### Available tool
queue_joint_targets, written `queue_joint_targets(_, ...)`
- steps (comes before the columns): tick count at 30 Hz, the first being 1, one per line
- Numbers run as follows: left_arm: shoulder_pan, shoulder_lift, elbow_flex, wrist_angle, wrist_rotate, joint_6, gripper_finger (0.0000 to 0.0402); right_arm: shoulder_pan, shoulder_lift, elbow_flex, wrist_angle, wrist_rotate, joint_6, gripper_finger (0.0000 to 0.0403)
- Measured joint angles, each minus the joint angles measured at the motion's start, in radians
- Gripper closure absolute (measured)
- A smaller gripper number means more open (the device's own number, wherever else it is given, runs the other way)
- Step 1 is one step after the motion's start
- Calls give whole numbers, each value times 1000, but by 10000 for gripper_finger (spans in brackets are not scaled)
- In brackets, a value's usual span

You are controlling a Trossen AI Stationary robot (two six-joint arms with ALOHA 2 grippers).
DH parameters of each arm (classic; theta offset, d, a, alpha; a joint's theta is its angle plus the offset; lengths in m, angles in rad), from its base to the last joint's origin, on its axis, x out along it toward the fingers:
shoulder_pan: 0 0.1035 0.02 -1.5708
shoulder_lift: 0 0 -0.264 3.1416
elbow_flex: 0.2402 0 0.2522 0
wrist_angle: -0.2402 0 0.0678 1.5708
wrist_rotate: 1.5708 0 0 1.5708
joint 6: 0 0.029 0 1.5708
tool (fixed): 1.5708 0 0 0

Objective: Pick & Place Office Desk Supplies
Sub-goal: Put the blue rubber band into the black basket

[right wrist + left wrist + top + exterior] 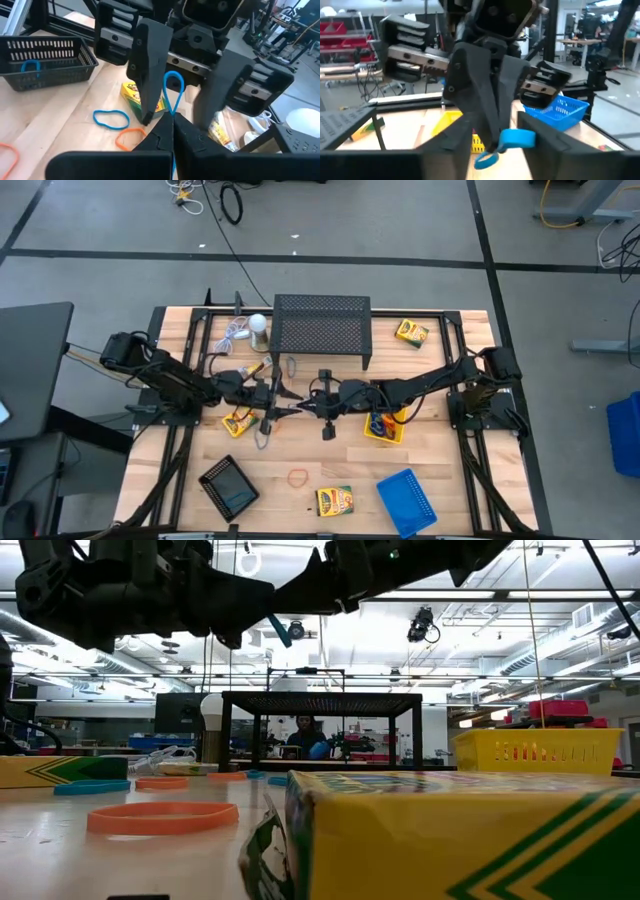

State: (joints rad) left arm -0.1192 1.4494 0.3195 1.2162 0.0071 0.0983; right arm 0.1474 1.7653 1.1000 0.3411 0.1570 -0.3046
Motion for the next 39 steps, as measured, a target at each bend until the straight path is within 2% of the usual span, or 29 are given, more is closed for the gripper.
queue_joint_targets(5, -39, 0, -2, 2, -24, 80, 361, 2, 0, 0, -7, -13, -1, 402)
queue_joint_targets(12, -63, 0, -2, 4, -20, 127, 361, 3, -2, 0, -23, -45, 0, 400)
queue_joint_targets(13, -63, 0, -2, 2, -10, 129, 366, 2, -2, 1, -39, -68, 1, 396)
queue_joint_targets(14, -64, 0, 0, -2, 7, 133, 387, 2, -2, 1, -49, -81, 8, 389)
queue_joint_targets(17, -66, 1, 0, -17, 38, 138, 397, 2, -1, 2, -70, -93, 44, 353)
queue_joint_targets(24, -67, 0, 0, -38, 57, 111, 397, 18, 0, 1, -114, -91, 63, 231)
queue_joint_targets(27, -73, 0, 0, -66, 59, 93, 397, 21, 0, 1, -150, -90, 87, 199)
queue_joint_targets(33, -128, -1, 0, -153, 57, 57, 397, 19, 0, 1, -292, -87, 163, 187)
queue_joint_targets(39, -225, -71, -1, -372, 48, -51, 397, 42, 0, 1, -363, -88, 189, 200)
